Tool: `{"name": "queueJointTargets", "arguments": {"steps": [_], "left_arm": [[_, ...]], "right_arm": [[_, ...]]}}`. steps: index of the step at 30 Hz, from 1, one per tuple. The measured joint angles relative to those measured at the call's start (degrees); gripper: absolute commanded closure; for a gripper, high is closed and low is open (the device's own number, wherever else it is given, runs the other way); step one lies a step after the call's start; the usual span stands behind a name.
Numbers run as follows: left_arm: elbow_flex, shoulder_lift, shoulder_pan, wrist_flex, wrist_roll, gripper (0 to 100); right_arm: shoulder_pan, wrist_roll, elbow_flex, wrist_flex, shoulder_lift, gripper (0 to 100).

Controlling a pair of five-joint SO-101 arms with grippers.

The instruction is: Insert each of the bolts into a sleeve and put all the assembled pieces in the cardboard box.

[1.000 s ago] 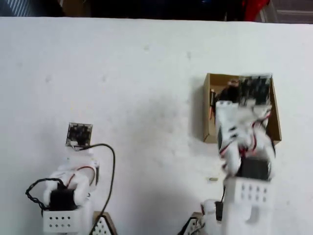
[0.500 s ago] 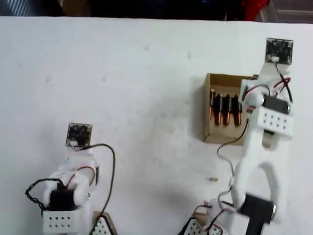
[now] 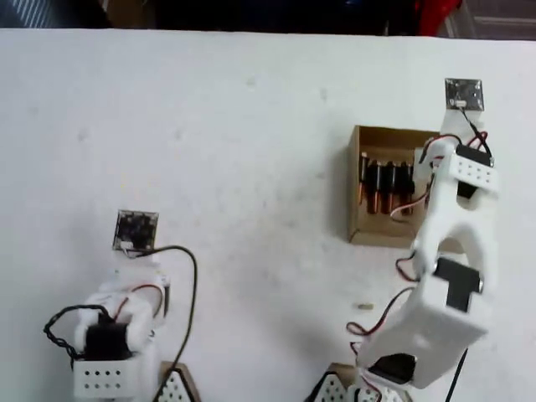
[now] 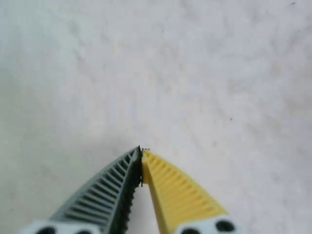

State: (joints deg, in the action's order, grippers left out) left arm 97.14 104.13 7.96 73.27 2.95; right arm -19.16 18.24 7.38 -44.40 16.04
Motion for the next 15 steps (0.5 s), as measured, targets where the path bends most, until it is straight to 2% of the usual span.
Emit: {"name": "queueJointTargets", "arguments": {"steps": [7,12,15], "left_arm": [[0.0,0.0,0.0,0.0,0.0,98],[0.0,0.0,0.0,0.0,0.0,98],[0.0,0.0,0.0,0.0,0.0,98]], "right_arm": [[-0.5,0.4,-5.2,0.0,9.6,96.8],[-0.4,4.8,-5.9,0.0,11.7,85.4],[-0.2,5.4,-6.0,0.0,11.7,82.5]]}}
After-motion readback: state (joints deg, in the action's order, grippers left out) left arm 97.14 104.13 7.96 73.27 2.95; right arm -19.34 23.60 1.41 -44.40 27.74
